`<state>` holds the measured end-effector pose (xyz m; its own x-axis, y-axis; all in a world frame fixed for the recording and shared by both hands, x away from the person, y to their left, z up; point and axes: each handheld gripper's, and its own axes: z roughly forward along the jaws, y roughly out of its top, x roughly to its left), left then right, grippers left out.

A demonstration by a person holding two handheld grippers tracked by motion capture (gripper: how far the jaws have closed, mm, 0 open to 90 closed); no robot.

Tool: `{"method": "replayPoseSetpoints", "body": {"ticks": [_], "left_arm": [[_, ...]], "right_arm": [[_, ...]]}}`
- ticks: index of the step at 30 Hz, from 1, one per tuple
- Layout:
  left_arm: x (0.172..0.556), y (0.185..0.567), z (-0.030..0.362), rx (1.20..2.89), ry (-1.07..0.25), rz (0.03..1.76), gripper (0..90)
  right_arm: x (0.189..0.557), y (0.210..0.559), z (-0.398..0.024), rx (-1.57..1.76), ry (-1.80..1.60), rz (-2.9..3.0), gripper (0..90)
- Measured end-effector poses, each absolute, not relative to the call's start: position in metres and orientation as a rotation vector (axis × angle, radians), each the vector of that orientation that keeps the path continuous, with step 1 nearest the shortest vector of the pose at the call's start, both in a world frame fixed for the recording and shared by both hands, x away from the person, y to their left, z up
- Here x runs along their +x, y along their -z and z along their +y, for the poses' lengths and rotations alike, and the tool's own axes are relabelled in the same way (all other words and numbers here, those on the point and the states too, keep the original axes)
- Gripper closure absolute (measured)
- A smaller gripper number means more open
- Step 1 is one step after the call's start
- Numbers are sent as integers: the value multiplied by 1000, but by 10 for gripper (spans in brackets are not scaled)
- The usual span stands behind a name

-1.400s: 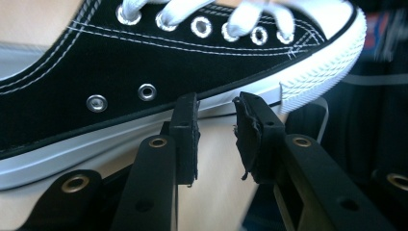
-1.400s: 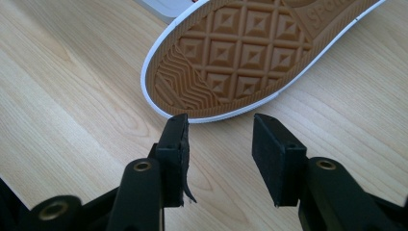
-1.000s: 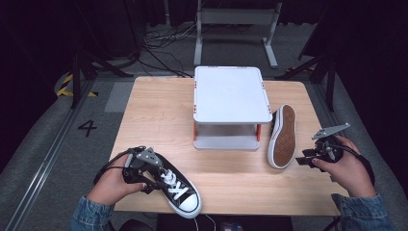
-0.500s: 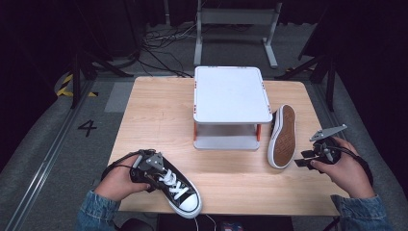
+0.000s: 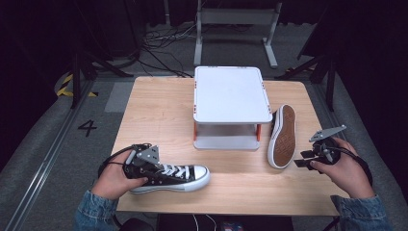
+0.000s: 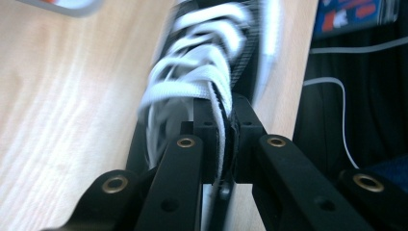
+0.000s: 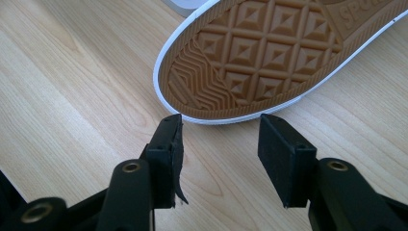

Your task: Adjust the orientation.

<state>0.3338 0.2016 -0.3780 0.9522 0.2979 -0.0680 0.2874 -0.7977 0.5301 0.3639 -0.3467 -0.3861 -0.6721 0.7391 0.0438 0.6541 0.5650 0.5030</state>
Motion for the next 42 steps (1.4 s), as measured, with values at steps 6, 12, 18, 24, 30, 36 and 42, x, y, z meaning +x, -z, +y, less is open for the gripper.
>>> {"method": "replayPoseSetpoints", "body": {"ticks": [6,12,18,24,30,36,42], "left_arm": [[356,369,217,2454,-171,641,845],[374,376,217,2408,-322,898,840],[379,388,192,2489,-190,967,832],[369,395,145,2572,58,784,721],[370,391,153,2451,138,758,596],[365,377,170,2431,-25,719,437],[371,385,176,2523,-73,614,324]], "right_arm": [[363,387,-345,1179,-734,2625,524],[363,388,-343,1167,-737,2635,515],[362,390,-343,1166,-716,2640,512],[361,390,-343,1170,-724,2632,504],[361,391,-344,1163,-732,2633,493],[361,392,-344,1153,-731,2636,490],[360,394,-343,1162,-714,2647,482]]}}
